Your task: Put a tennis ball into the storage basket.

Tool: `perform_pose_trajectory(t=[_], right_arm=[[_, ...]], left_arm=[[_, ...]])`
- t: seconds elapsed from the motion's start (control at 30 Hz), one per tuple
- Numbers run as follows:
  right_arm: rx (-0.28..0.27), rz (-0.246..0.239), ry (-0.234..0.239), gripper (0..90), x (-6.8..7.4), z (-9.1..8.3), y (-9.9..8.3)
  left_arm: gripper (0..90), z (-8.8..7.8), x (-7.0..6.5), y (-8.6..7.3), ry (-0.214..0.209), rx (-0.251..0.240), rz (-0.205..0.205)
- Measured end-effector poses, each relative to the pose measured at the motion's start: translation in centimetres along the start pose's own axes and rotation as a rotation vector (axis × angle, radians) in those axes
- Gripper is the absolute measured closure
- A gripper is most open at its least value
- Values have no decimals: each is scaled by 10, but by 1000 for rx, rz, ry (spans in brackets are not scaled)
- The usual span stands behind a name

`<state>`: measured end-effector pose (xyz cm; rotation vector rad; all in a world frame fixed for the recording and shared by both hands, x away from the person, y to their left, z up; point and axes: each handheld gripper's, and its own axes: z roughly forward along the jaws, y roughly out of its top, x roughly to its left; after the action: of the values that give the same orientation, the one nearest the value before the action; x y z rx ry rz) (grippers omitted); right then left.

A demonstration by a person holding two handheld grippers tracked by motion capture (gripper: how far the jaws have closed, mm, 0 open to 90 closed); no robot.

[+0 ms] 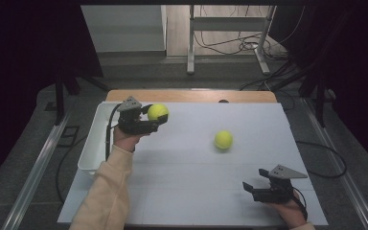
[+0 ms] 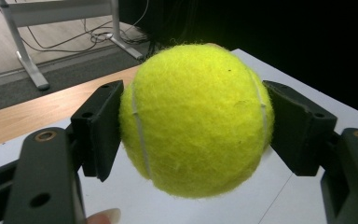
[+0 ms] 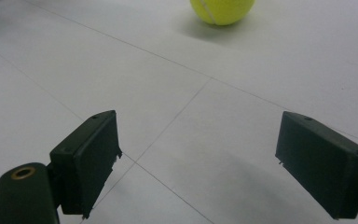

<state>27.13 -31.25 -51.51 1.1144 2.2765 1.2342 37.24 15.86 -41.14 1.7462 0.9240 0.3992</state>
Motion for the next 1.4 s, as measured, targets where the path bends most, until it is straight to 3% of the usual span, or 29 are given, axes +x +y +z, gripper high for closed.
perform_pose_trajectory(t=[0.8, 1.4], right_arm=[[1, 3, 0, 139, 0, 0, 0], [2, 8, 1, 139, 0, 1, 0]], left_arm=[[261, -17, 24, -1, 64, -34, -48], [261, -20, 38, -4, 97, -36, -80]])
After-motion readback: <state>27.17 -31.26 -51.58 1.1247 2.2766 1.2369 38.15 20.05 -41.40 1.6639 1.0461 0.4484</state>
